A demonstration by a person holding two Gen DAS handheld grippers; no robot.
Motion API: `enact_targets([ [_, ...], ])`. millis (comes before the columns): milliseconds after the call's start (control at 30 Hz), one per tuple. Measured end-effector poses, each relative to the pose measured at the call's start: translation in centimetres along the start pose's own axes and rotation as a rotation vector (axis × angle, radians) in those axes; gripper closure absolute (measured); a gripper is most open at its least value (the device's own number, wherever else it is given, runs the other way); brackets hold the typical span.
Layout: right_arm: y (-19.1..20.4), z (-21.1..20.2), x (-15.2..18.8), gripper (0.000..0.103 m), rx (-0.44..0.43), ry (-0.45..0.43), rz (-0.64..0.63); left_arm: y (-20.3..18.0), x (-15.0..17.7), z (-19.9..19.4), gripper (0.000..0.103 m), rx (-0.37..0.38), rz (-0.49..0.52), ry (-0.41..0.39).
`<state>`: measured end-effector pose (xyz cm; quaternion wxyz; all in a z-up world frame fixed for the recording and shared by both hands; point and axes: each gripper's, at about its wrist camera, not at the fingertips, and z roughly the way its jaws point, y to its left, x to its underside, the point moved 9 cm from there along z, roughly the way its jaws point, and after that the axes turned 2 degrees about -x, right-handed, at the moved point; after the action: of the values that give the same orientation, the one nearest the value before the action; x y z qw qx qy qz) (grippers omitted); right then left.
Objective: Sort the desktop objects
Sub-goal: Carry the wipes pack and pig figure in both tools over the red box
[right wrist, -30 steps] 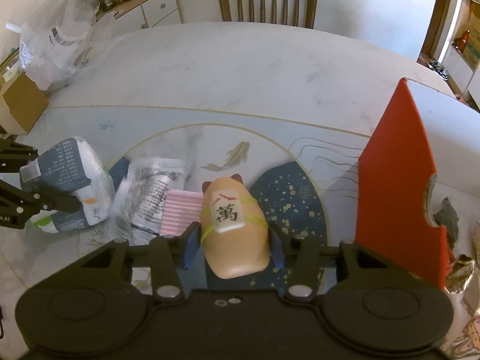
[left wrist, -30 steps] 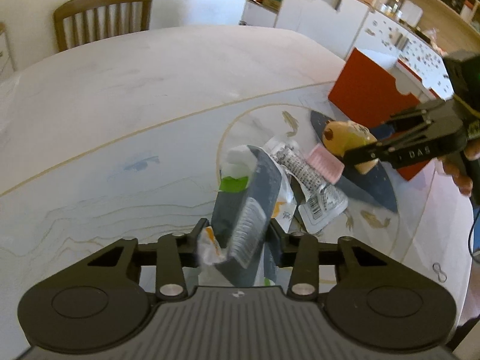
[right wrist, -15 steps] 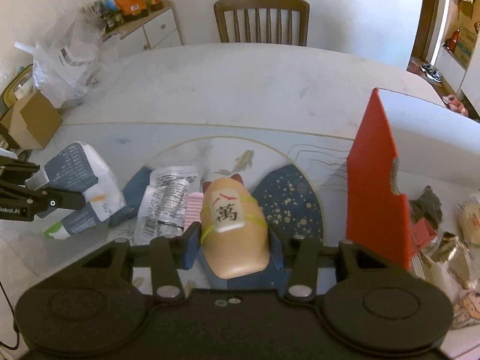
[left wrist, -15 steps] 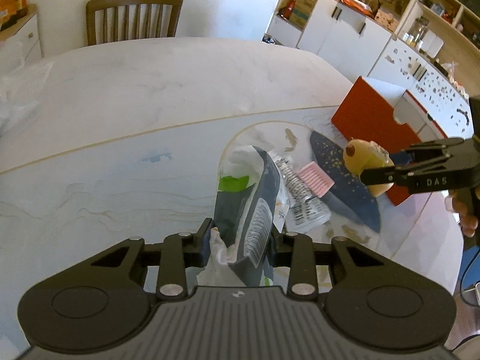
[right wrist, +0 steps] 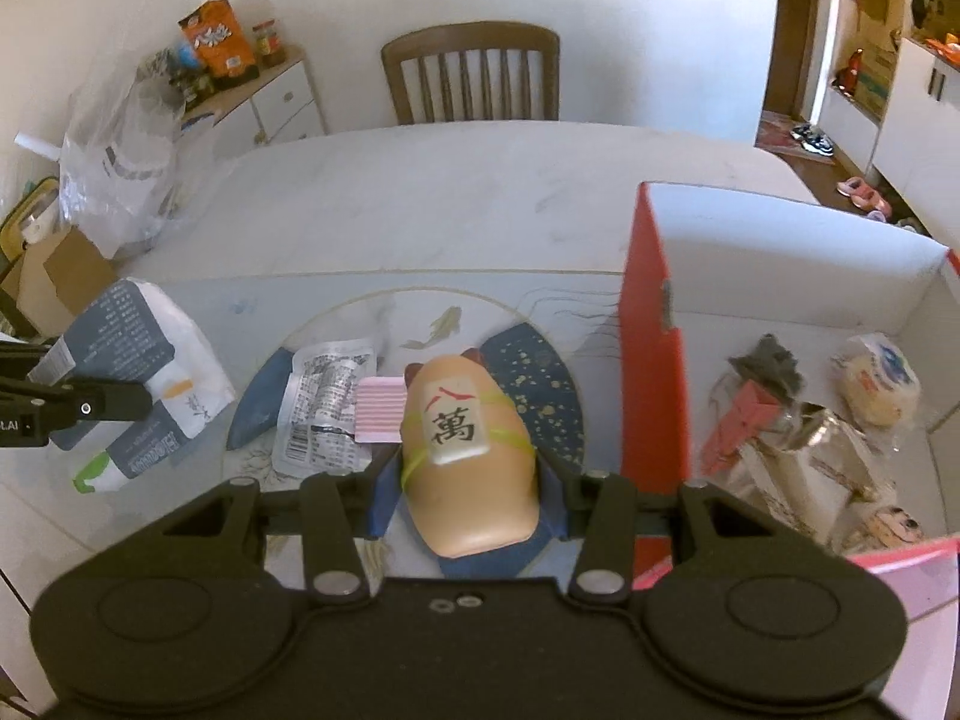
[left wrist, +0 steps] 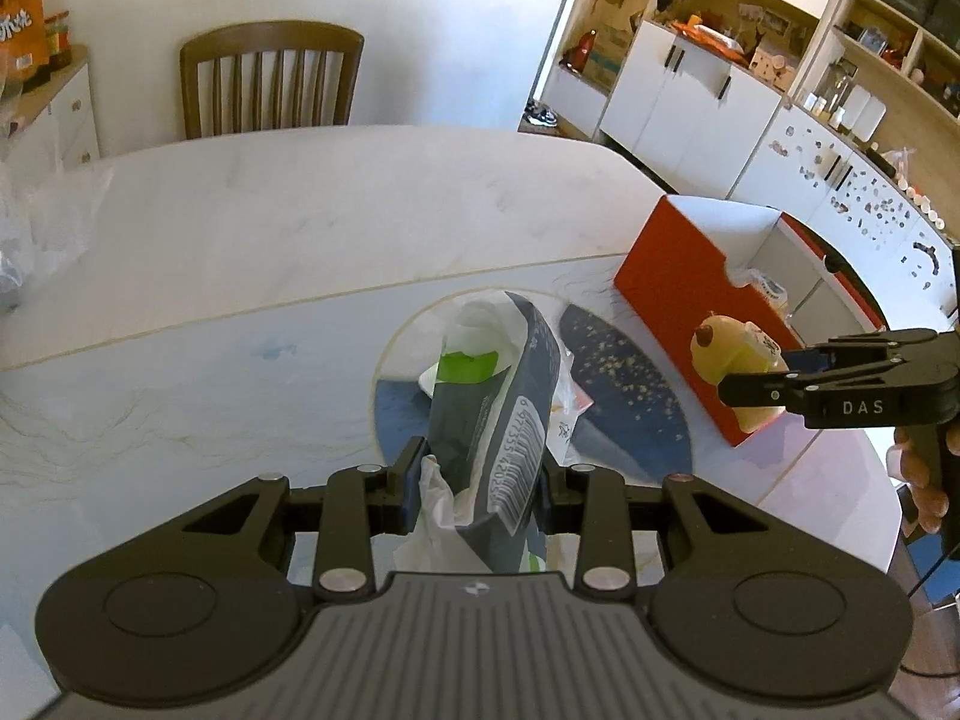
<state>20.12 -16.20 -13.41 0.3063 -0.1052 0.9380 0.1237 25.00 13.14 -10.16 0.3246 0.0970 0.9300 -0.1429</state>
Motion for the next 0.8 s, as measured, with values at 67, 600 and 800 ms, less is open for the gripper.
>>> enact_targets([
  [67, -0.3, -0.7, 0.0, 0.057, 0.006, -0.011, 0.011, -0.7, -0.3, -0.3, 0.070, -0.008, -0.005, -0.005],
  [600, -5.5, -6.2, 0.3, 0.057, 0.068, -0.105, 0.097, -7.0, -2.5, -0.6, 0.070, -0.052, -0.043, -0.015],
  [800, -8.0, -7.6, 0.3, 0.057, 0.079, -0.128, 0.130, -10.1, -3.5, -0.1, 0.070, -0.043, -0.043, -0.015],
])
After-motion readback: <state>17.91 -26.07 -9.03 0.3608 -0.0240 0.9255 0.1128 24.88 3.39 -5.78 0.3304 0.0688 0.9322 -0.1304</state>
